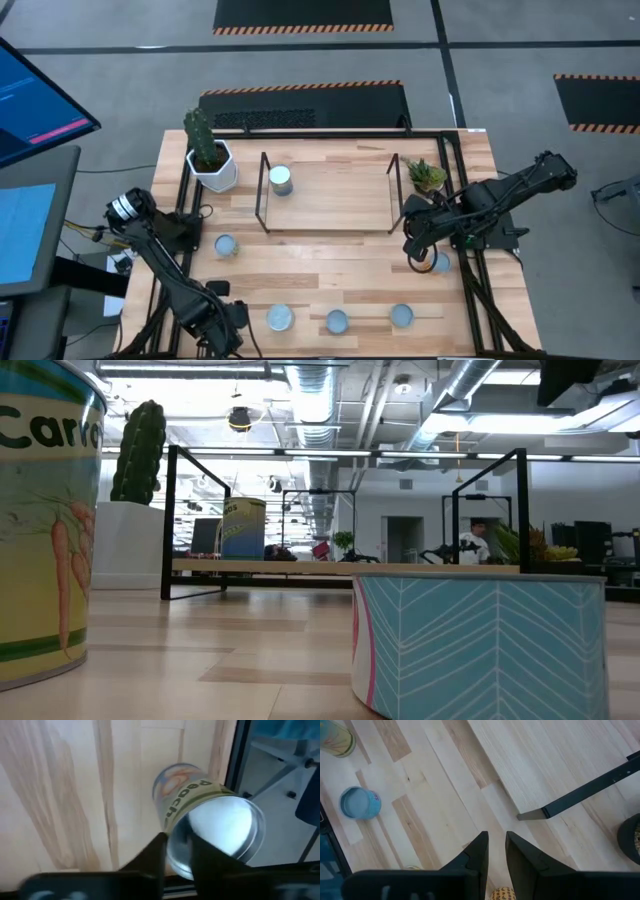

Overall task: Pick and place cans onto a shelf
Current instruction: Put the canned peaches on the shelf

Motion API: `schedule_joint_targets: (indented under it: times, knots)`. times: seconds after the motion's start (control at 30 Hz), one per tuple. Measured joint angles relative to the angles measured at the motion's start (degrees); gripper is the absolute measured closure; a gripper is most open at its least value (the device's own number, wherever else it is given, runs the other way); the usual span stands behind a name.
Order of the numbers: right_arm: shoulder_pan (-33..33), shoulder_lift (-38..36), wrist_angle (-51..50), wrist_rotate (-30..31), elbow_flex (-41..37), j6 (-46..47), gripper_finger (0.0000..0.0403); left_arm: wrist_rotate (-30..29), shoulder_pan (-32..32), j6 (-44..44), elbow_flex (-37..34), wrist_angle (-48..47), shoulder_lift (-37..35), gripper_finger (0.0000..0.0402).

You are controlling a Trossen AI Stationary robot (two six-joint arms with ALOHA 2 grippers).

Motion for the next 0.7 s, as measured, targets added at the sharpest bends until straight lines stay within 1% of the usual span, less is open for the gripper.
schedule_joint_targets:
  times: [0.03,0.07,0.13,0.23,0.3,0.57,0.7]
  knots:
    - [0.0,0.0,0.0,0.0,0.0,0.0,0.0313,0.2,0.2,0.0,-0.1,-0.2,0.0,0.0385]
    - [0.0,0.0,0.0,0.0,0.0,0.0,0.0313,0.3,0.4,-0.1,-0.1,-0.3,0.0,0.0390]
    - [0.0,0.0,0.0,0.0,0.0,0.0,0.0313,0.5,1.1,-0.7,-0.1,-0.3,0.0,0.0396]
    - [0.0,0.0,0.0,-0.4,0.0,-0.1,0.0313,3.2,2.3,-1.5,-0.3,0.1,-0.8,0.0401]
    - [0.0,0.0,0.0,-1.0,0.0,-0.2,0.0313,3.1,3.3,-2.8,-0.5,0.4,-2.1,0.0401]
    - [1.4,0.0,-0.2,-1.4,0.0,-0.2,0.0313,0.6,6.9,-9.4,-0.3,-1.4,-14.1,0.0401]
    - [3.2,0.0,-0.2,-1.4,0.0,0.0,0.0313,-3.3,9.8,-10.5,-0.3,-4.1,-19.8,0.0401]
